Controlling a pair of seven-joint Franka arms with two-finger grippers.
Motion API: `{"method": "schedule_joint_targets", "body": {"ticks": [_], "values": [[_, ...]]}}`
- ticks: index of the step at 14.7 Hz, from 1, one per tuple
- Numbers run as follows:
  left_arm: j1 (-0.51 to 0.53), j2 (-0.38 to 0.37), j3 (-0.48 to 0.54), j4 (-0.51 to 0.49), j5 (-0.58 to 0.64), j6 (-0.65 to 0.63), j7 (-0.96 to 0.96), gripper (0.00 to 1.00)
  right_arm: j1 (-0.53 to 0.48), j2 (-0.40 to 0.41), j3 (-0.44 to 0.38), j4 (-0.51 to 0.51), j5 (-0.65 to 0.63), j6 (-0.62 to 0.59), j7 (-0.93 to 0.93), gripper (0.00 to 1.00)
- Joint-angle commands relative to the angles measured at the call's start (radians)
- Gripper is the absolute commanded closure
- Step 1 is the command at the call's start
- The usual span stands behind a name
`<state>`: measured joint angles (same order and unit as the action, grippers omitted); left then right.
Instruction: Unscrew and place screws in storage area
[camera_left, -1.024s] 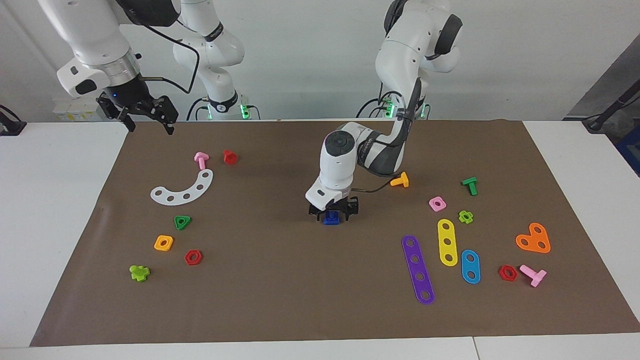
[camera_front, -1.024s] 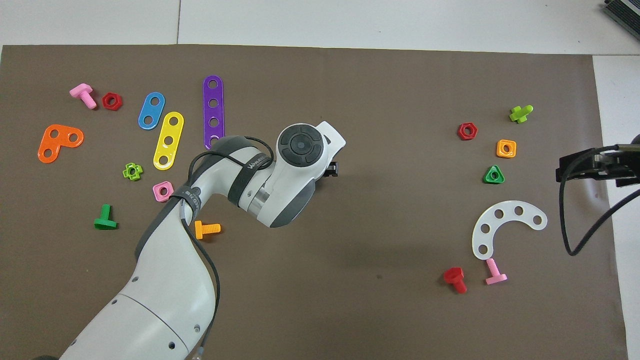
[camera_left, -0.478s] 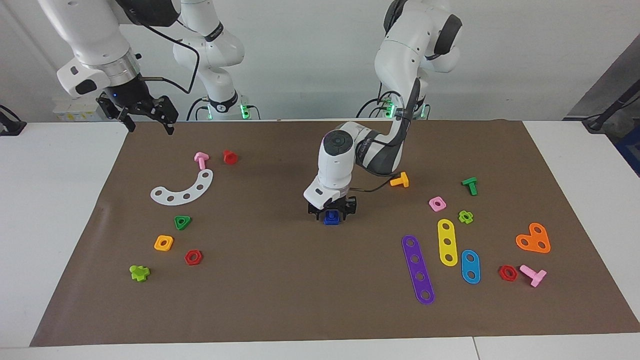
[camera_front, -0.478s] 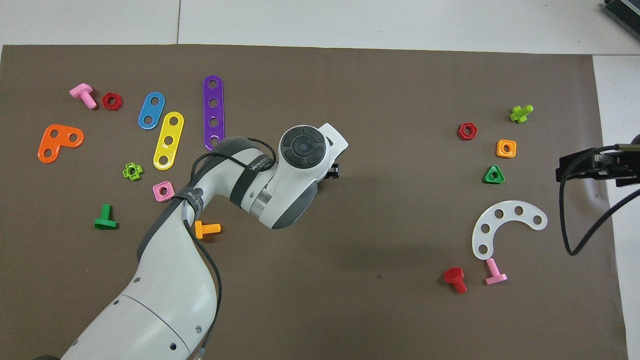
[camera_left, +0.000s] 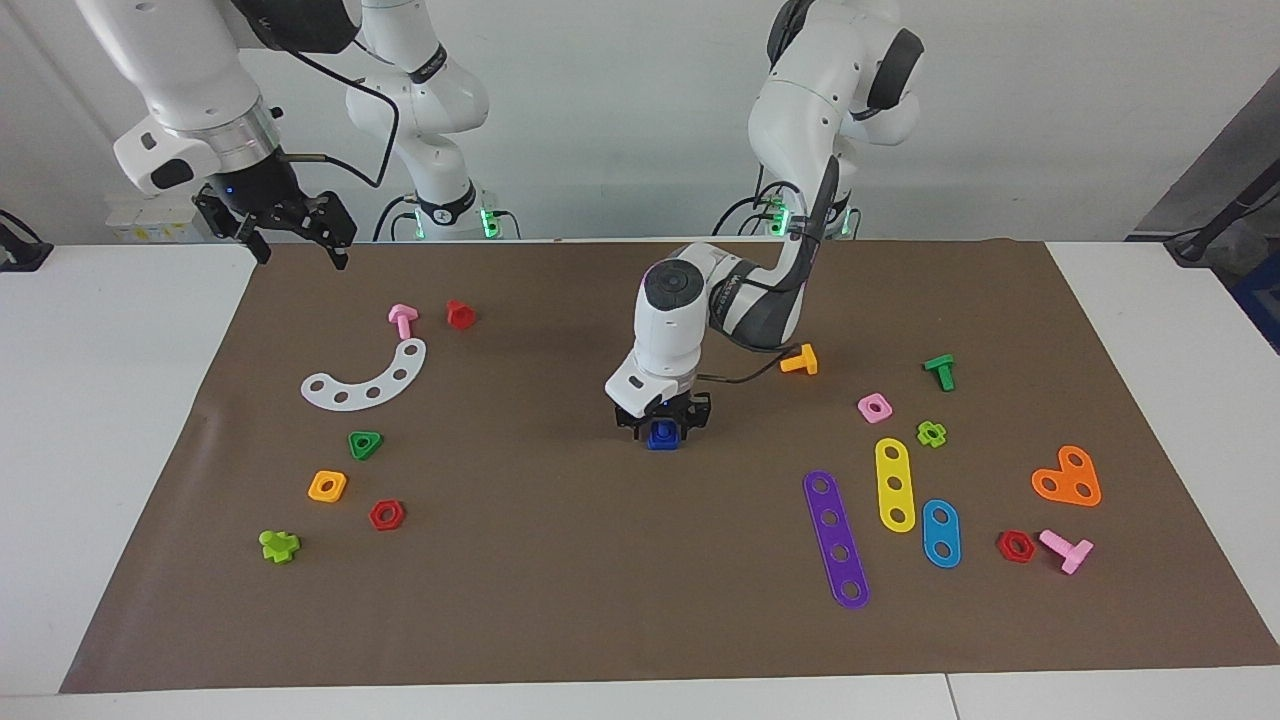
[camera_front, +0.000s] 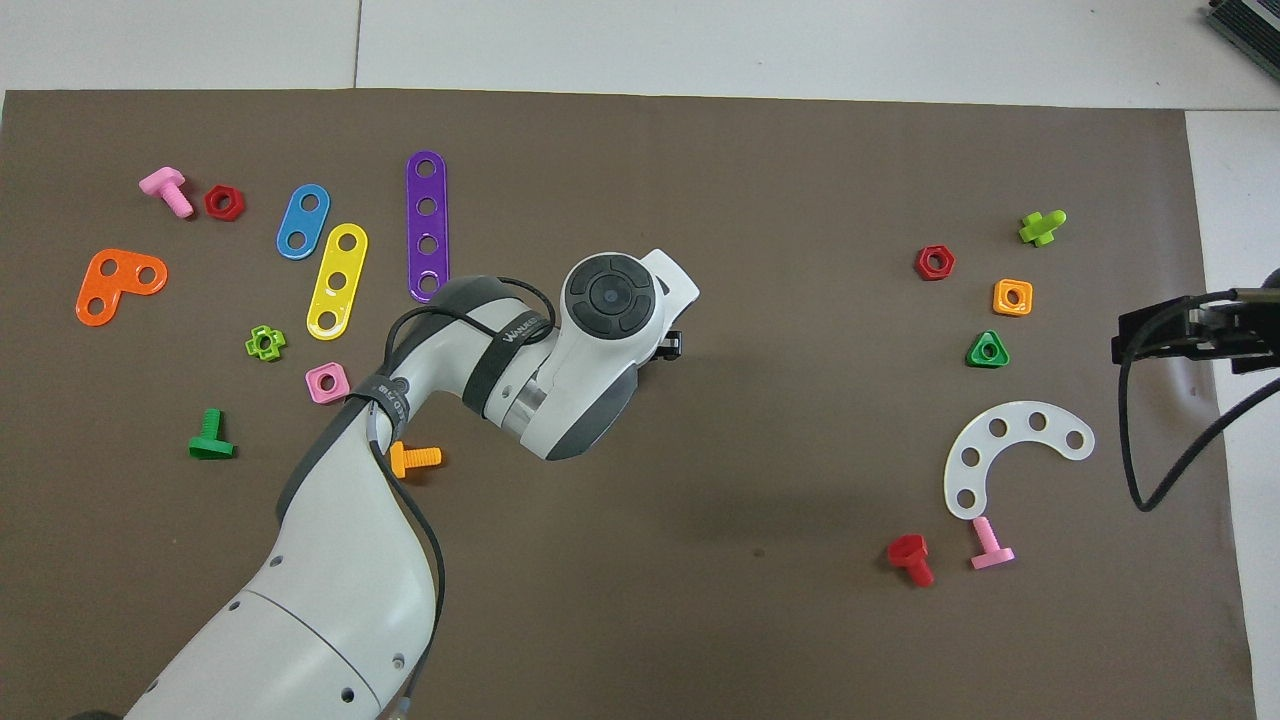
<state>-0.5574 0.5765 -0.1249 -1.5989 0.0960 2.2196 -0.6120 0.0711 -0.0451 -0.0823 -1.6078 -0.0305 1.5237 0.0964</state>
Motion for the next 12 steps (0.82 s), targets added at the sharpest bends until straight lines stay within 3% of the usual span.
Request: {"method": "schedule_joint_targets", "body": {"ticks": [1, 10, 12], "values": [[-0.007, -0.023, 0.005, -0.019, 0.005, -0.018, 0.006, 0.27, -0.01, -0.016, 0.007, -0.009, 0.009, -0.011, -0.023, 0.0], [0.002, -0.023, -0.002, -0.012, 0.001, -0.051, 0.009, 0.44, -0.01, -0.016, 0.007, -0.009, 0.008, -0.011, -0.023, 0.0], [0.004, -0.021, -0.002, 0.005, -0.015, -0.07, 0.009, 0.44, -0.01, -0.016, 0.007, -0.009, 0.009, -0.011, -0.023, 0.0]]}}
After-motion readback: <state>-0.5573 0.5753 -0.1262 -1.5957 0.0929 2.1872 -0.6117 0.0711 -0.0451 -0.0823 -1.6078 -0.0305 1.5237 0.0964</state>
